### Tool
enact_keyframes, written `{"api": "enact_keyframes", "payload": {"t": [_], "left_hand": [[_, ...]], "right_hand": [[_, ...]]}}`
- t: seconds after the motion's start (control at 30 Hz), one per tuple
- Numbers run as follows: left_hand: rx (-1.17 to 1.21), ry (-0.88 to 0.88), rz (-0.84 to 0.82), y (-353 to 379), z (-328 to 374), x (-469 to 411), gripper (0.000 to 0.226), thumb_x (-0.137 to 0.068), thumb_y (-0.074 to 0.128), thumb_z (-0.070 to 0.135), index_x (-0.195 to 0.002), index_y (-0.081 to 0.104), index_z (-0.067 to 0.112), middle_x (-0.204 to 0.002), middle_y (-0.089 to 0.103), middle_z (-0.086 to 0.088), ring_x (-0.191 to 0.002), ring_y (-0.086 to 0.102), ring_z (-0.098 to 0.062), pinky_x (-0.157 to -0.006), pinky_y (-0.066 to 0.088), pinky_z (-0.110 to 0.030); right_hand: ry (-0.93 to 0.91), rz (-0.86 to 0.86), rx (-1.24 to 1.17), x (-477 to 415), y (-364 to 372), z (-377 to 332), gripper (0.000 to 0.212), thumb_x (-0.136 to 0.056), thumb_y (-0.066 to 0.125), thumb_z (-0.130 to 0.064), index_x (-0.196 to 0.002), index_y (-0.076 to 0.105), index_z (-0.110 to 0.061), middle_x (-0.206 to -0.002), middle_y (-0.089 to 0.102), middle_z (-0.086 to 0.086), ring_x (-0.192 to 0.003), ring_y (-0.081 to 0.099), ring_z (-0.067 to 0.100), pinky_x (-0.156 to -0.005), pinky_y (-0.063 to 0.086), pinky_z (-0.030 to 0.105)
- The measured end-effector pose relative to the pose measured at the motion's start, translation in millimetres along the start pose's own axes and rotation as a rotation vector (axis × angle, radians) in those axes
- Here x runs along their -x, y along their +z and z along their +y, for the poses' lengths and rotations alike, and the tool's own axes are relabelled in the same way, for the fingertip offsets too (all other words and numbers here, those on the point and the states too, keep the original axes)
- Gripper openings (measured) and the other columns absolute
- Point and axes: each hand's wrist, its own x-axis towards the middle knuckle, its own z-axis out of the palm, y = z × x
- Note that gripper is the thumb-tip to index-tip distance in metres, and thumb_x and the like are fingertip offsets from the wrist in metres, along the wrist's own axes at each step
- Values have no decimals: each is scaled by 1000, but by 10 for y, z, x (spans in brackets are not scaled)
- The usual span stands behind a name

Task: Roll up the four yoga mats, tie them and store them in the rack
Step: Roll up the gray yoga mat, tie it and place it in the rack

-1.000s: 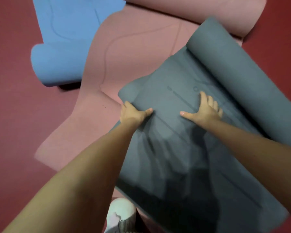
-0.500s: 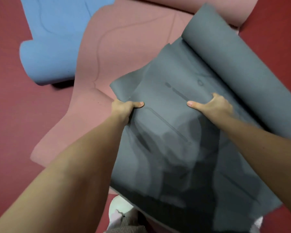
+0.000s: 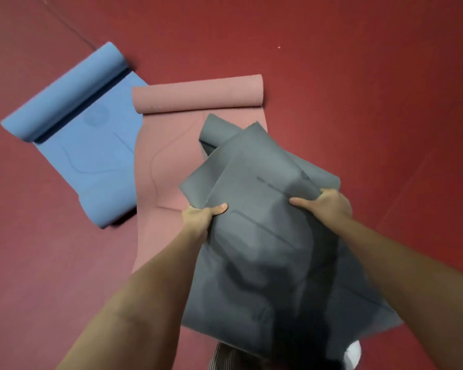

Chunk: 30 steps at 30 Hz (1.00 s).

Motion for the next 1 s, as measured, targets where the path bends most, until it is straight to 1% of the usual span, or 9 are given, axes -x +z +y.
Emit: {"api": "enact_keyframes", "payload": {"t": [0.1, 0.17, 0.37, 0.53, 0.63, 0.7, 0.8, 0.9, 1.0], "left_hand": [[-22, -76, -74, -19, -116, 563, 46, -64, 83, -3, -106, 65, 1, -105, 70, -13, -86, 68, -25, -76, 55, -36], [-43, -122, -109, -9, -268, 951, 45, -67, 80, -3, -109, 64, -3, -108, 69, -16, -87, 66, -27, -78, 53, -37], [-109, -154, -247, 70, -801, 2037, 45, -69, 81, 1, -110, 64, -4, -104, 70, -18, -87, 68, -30, -85, 54, -47], [-206, -87, -466, 4, -1306, 3011, 27, -74, 77, -1, -99, 67, 2, -89, 73, -10, -70, 71, -21, -63, 59, -37], [-339, -108, -611, -16, -1507, 3602, 36, -74, 78, 3, -107, 66, -1, -102, 71, -17, -77, 71, -27, -69, 59, -45], [-433, -136, -688, 39, -1614, 3971, 42, -72, 80, 5, -110, 64, -4, -102, 70, -19, -80, 71, -29, -64, 59, -45], [-494, -97, -769, 175, -1791, 4535, 53, -65, 83, 0, -112, 58, -5, -106, 69, -19, -91, 69, -32, -74, 58, -49], [-526, -66, -888, 390, -1959, 5090, 37, -68, 78, -8, -94, 54, 3, -102, 66, -15, -86, 67, -30, -81, 55, -48], [-547, -23, -1075, 552, -2093, 5635, 31, -71, 75, -9, -95, 59, 3, -102, 69, -14, -80, 68, -26, -72, 59, -39]], "right_hand": [[58, 10, 19, 527, -335, 259, 64, -58, 71, -72, -85, 64, -15, -100, 69, 10, -98, 64, 29, -71, 42, 31], [78, 15, 56, 876, -541, 468, 68, -57, 69, -75, -87, 65, -15, -101, 69, 9, -98, 63, 28, -71, 43, 31], [125, 91, 18, 2055, -1011, 1277, 56, -59, 71, -72, -65, 52, -19, -98, 70, 9, -96, 64, 29, -69, 40, 29], [231, 260, -98, 3395, -1121, 2085, 56, -60, 72, -71, -71, 57, -18, -97, 70, 9, -96, 63, 30, -70, 42, 30], [374, 342, -212, 4311, -1086, 2586, 56, -60, 73, -69, -66, 55, -16, -95, 69, 10, -95, 63, 31, -70, 41, 31], [476, 386, -293, 4884, -1091, 2857, 55, -60, 74, -67, -61, 53, -16, -90, 69, 11, -92, 63, 32, -69, 42, 32], [594, 461, -398, 5603, -1151, 3180, 56, -59, 75, -67, -76, 64, -14, -89, 69, 8, -91, 63, 30, -74, 45, 33], [701, 562, -466, 6240, -1242, 3432, 59, -56, 75, -68, -80, 66, -15, -87, 68, 6, -90, 63, 28, -74, 45, 32], [780, 681, -519, 6828, -1347, 3593, 60, -54, 75, -69, -75, 62, -14, -79, 64, 3, -82, 60, 25, -70, 44, 32]]}}
